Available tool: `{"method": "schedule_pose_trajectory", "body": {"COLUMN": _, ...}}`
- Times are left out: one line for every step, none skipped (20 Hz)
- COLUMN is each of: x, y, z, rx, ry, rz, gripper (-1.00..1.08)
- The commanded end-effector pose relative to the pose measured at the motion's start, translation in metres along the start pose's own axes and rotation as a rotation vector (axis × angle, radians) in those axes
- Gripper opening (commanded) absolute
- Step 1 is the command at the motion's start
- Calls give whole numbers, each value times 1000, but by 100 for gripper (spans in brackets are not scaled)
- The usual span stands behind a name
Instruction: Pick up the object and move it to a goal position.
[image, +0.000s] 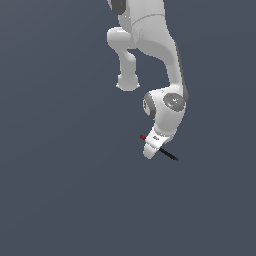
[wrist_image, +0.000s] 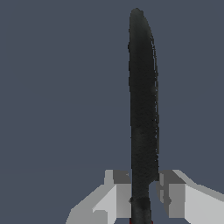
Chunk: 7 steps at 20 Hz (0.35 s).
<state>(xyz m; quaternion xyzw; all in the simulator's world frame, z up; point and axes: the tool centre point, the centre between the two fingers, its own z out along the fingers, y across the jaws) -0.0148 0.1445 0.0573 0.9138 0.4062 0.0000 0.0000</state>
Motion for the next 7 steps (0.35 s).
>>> {"method": "schedule_pose_trajectory", "body": {"x": 5, "y": -14, "z": -4, "rx": 0, "ry": 0, "rz": 2, "gripper": -100}}
{"method": "schedule_pose_trajectory", "body": {"x": 6, "y": -18, "z": -6, "rx": 0, "ry": 0, "rz": 2, "gripper": -100}}
{"method": "schedule_pose_trajectory", "body": {"x": 8, "y": -22, "z": -7, "rx": 0, "ry": 0, "rz": 2, "gripper": -100}}
{"method": "schedule_pose_trajectory", "body": {"x": 9, "y": -24, "z": -7, "rx": 0, "ry": 0, "rz": 2, "gripper": -100}}
{"method": "schedule_pose_trajectory", "body": {"x": 10, "y": -26, "z": -8, "rx": 0, "ry": 0, "rz": 2, "gripper": -100}}
{"method": "schedule_pose_trajectory", "body": {"x": 10, "y": -27, "z": -8, "rx": 0, "ry": 0, "rz": 2, "gripper": -100}}
{"method": "schedule_pose_trajectory", "body": {"x": 11, "y": -27, "z": -8, "rx": 0, "ry": 0, "rz": 2, "gripper": -100}}
